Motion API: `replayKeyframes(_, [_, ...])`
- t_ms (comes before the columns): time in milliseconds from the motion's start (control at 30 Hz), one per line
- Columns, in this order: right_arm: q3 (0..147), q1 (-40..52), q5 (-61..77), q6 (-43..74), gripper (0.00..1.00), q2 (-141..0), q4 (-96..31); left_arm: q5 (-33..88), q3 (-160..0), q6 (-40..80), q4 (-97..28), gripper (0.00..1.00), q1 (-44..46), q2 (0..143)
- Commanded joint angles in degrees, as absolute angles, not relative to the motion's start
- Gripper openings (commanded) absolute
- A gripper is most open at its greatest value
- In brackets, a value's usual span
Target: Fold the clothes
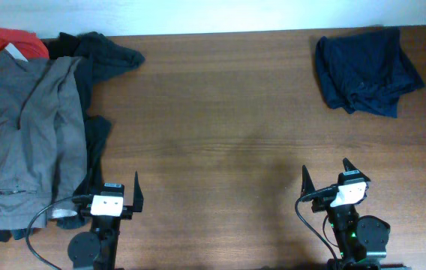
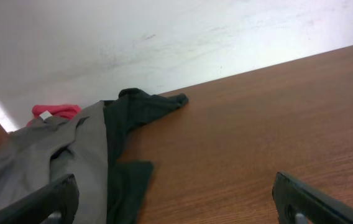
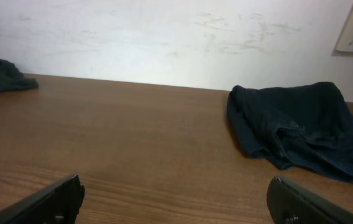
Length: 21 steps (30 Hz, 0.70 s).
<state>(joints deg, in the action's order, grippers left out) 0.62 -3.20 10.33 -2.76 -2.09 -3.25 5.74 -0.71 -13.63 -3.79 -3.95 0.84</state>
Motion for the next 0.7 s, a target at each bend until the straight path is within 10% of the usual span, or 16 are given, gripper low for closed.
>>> replayKeyframes(0, [0.3, -3.5, 9.6, -2.3, 0.98, -1.7, -3.7, 6.2, -0.5, -12.9, -4.1, 0.99, -4.3, 0.3])
replayKeyframes(667, [0.3, -3.5, 8.6, -3.4, 0.98, -1.7, -3.7, 6.2, -0.5, -12.9, -4.1, 0.99, -4.3, 0.3])
